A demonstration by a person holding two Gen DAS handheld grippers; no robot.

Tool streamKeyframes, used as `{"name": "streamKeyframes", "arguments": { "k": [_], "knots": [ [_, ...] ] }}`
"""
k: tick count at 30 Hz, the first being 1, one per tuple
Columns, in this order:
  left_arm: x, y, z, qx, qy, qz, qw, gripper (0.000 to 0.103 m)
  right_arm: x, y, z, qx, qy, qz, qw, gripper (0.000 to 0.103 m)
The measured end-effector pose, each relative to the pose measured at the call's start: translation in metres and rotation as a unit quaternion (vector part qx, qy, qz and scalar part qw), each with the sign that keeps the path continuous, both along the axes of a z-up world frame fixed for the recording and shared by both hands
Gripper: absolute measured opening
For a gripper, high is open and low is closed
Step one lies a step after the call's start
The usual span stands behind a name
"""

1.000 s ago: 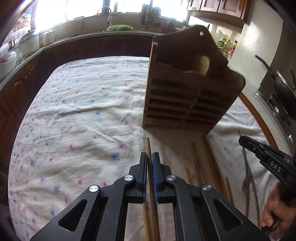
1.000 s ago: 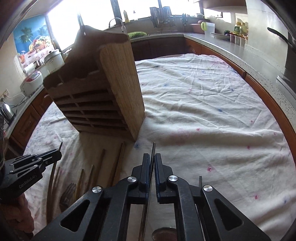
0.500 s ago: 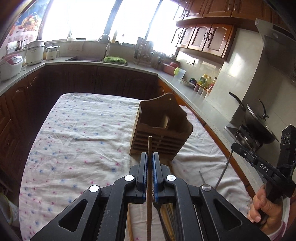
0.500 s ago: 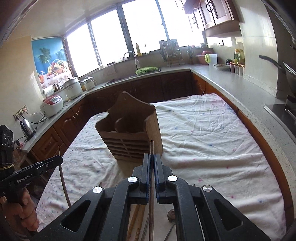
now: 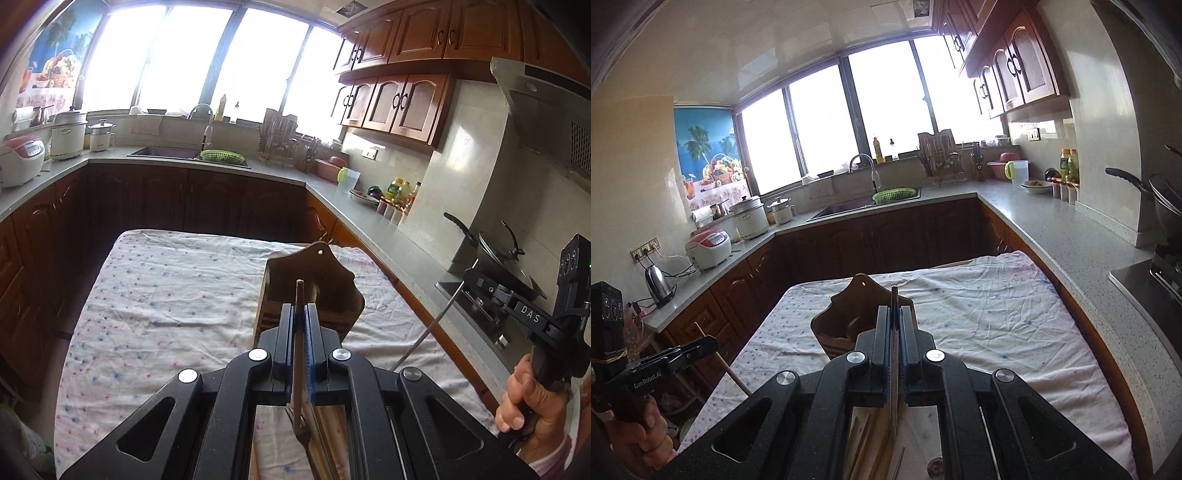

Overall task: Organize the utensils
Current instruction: 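Lift the bamboo chopstick with the left tool and drop it into the wooden holder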

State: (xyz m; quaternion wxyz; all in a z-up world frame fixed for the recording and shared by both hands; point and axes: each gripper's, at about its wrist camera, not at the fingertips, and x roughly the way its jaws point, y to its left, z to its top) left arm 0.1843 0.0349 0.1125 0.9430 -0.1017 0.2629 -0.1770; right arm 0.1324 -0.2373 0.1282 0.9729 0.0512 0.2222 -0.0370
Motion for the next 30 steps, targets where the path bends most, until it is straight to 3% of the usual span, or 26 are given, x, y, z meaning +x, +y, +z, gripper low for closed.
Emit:
{"name": "streamKeyframes", "arguments": {
  "k": [9, 17, 22, 30],
  "knots": [
    [0.024, 0.001, 0.031, -0.004, -0.048, 0.014, 0.9987, 0.004, 0.028, -0.005, 0.023, 0.017, -0.035, -0.002, 0.999, 0.004],
    [0.076, -0.004, 0.052, -0.022, -0.093, 0.035, 0.9949, 0.004, 0.078, -0.014, 0.047, 0.024, -0.065, -0.016, 0.997, 0.004],
    [0.116, -0.017, 0.02, -0.032, -0.088, 0.046, 0.9946, 0.004, 0.109, -0.022, 0.032, 0.028, -0.055, -0.028, 0.998, 0.004],
    [0.172, -0.041, -0.05, -0.039, -0.051, 0.065, 0.9959, 0.004, 0.129, -0.034, -0.025, 0.043, -0.033, -0.04, 0.998, 0.004]
  ]
}}
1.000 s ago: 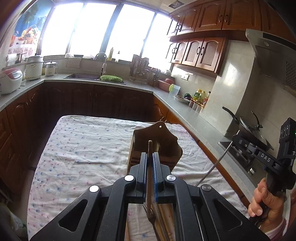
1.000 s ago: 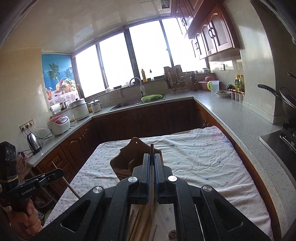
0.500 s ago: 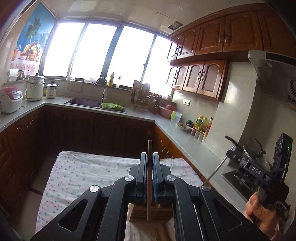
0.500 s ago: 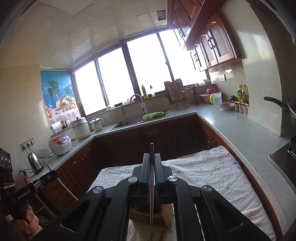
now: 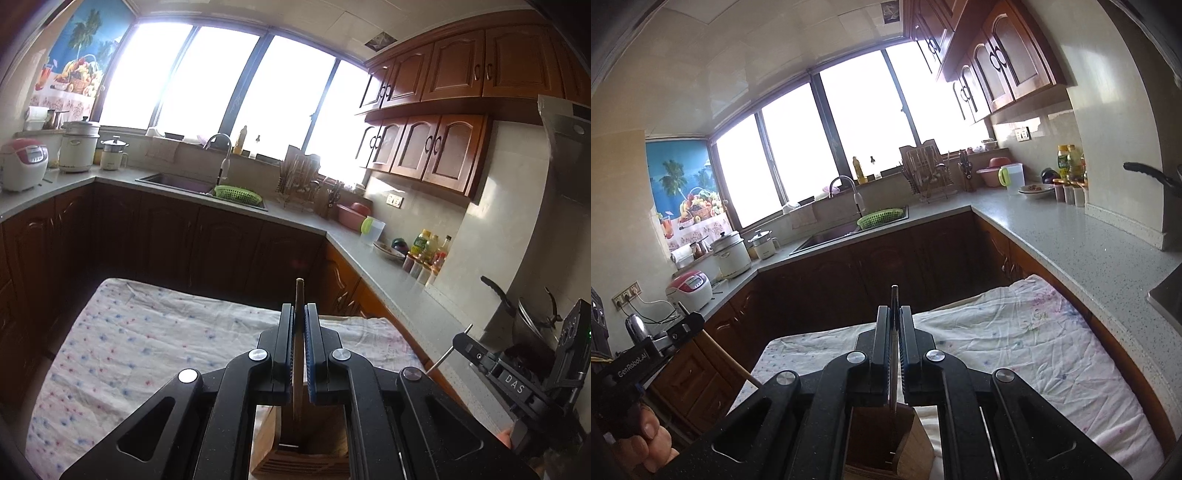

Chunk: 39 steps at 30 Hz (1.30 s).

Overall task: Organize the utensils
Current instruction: 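Lift the bamboo chopstick with the left tool and drop it into the wooden holder, then open the left tool and move it back over the utensils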

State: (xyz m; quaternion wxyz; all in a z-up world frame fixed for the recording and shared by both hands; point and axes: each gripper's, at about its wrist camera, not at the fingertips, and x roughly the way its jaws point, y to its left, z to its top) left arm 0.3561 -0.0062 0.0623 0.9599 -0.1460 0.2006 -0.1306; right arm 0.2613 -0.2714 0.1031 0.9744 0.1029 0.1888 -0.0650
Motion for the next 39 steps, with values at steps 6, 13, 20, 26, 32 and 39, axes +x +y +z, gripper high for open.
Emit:
{"name": "streamKeyframes", "arguments": {
  "k": [6, 13, 20, 26, 32, 39],
  "knots": [
    [0.024, -0.004, -0.018, 0.001, 0.021, 0.001, 0.9998, 0.004, 0.007, -0.004, -0.029, 0.01, 0.017, 0.0, 1.0, 0.004],
    [0.031, -0.002, -0.01, 0.002, 0.027, 0.001, 0.9996, 0.005, 0.006, -0.007, -0.033, 0.017, 0.019, -0.002, 1.0, 0.005],
    [0.027, 0.004, -0.007, 0.0, 0.037, -0.016, 0.9992, 0.024, 0.009, -0.007, -0.032, 0.022, 0.028, -0.002, 0.999, 0.01],
    [-0.005, 0.018, 0.001, 0.006, 0.013, -0.004, 0.9999, 0.064, -0.008, -0.015, -0.024, 0.052, 0.006, 0.008, 0.999, 0.073],
    [-0.051, 0.028, 0.0, 0.011, 0.009, 0.012, 0.9998, 0.08, -0.042, -0.015, -0.008, 0.056, -0.022, 0.008, 0.998, 0.088],
    [-0.1, 0.035, -0.009, 0.012, 0.04, 0.014, 0.999, 0.08, -0.084, -0.006, -0.009, 0.034, -0.012, 0.009, 0.999, 0.093]
  ]
}}
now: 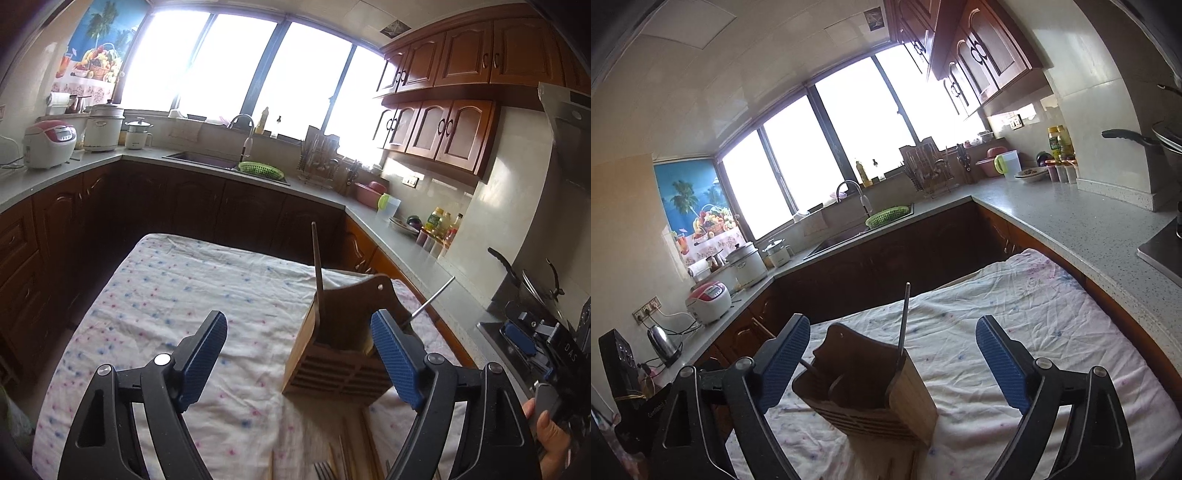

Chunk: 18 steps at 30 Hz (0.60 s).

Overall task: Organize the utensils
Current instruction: 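Open the left tool and move it back over the utensils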

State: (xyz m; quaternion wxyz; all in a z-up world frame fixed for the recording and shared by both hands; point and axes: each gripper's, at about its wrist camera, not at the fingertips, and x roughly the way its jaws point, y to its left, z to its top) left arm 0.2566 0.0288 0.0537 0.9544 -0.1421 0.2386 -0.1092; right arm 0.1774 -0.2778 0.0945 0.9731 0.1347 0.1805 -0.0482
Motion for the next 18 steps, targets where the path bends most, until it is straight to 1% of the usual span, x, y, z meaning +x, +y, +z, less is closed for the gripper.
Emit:
{"name": "streamKeyframes", "arguments": {
  "k": [6, 11, 18],
  "knots": [
    [-0.038, 0.004, -0.011, 0.016, 0.032, 0.003, 0.9993, 0.08, -0.039, 0.003, -0.022, -0.015, 0.03, -0.008, 0.999, 0.095],
    [-0.058, 0.005, -0.021, 0.011, 0.064, 0.006, 0.9979, 0.08, -0.065, 0.0, -0.044, -0.024, 0.069, -0.017, 0.997, 0.095],
    [-0.076, 0.008, -0.03, 0.026, 0.094, 0.014, 0.9951, 0.08, -0.095, -0.006, -0.074, -0.031, 0.105, -0.032, 0.993, 0.095]
  ]
}}
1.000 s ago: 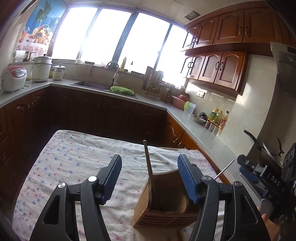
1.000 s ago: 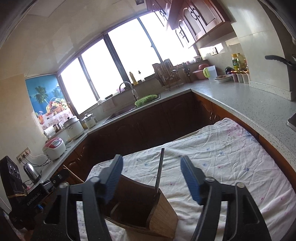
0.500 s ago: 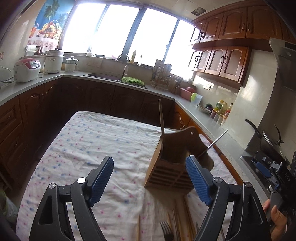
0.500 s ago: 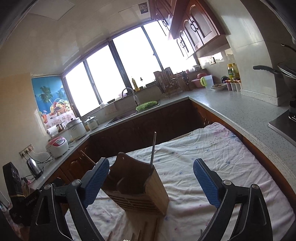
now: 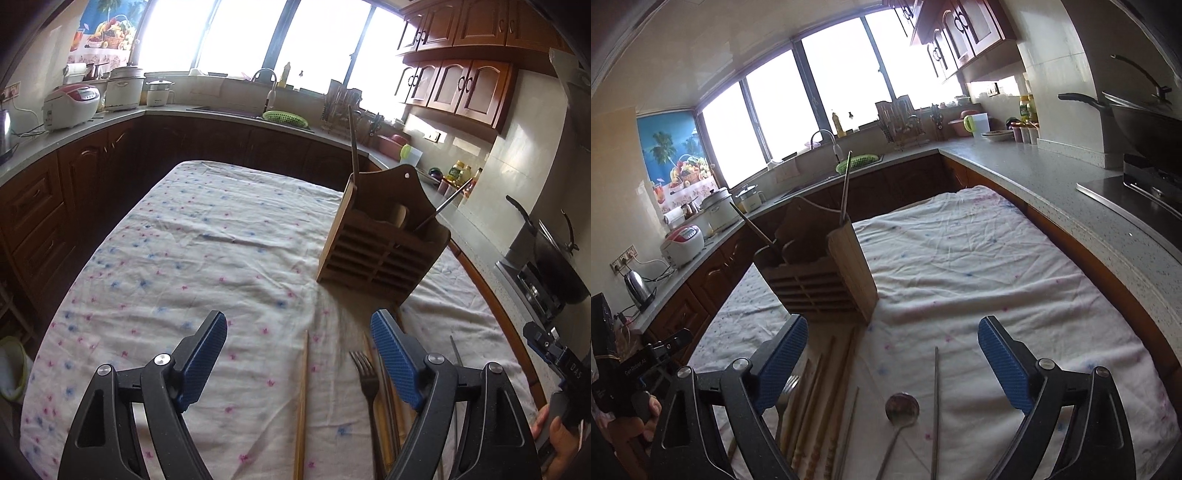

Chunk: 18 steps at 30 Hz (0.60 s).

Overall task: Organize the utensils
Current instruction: 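Open the left tool and move it back over the utensils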

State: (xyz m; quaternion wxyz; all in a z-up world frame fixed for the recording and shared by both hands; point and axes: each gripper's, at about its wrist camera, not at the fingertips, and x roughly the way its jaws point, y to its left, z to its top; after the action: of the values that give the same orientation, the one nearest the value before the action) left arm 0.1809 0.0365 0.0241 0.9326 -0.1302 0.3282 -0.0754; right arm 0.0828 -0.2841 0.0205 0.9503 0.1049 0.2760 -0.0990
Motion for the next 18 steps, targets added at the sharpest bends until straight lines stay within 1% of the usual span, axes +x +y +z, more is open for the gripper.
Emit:
{"name": "streamKeyframes", "arguments": {
  "k": [3, 8, 13, 18],
  "knots": [
    [-0.003, 0.004, -0.006, -0.003, 0.019, 0.001, 0.9998, 0.08, -0.008, -0.004, -0.013, 0.005, 0.018, -0.005, 1.0, 0.095],
    [0.0, 0.002, -0.017, 0.009, 0.043, 0.001, 0.999, 0.08, -0.014, -0.011, -0.03, 0.012, 0.039, -0.014, 0.999, 0.095],
    [0.009, -0.008, -0.026, 0.023, 0.061, -0.012, 0.9978, 0.079, -0.014, -0.014, -0.038, 0.017, 0.054, -0.02, 0.998, 0.095],
    [0.02, -0.018, -0.033, 0.038, 0.072, -0.024, 0.9964, 0.079, -0.011, -0.016, -0.043, 0.016, 0.061, -0.02, 0.998, 0.095]
  ]
}}
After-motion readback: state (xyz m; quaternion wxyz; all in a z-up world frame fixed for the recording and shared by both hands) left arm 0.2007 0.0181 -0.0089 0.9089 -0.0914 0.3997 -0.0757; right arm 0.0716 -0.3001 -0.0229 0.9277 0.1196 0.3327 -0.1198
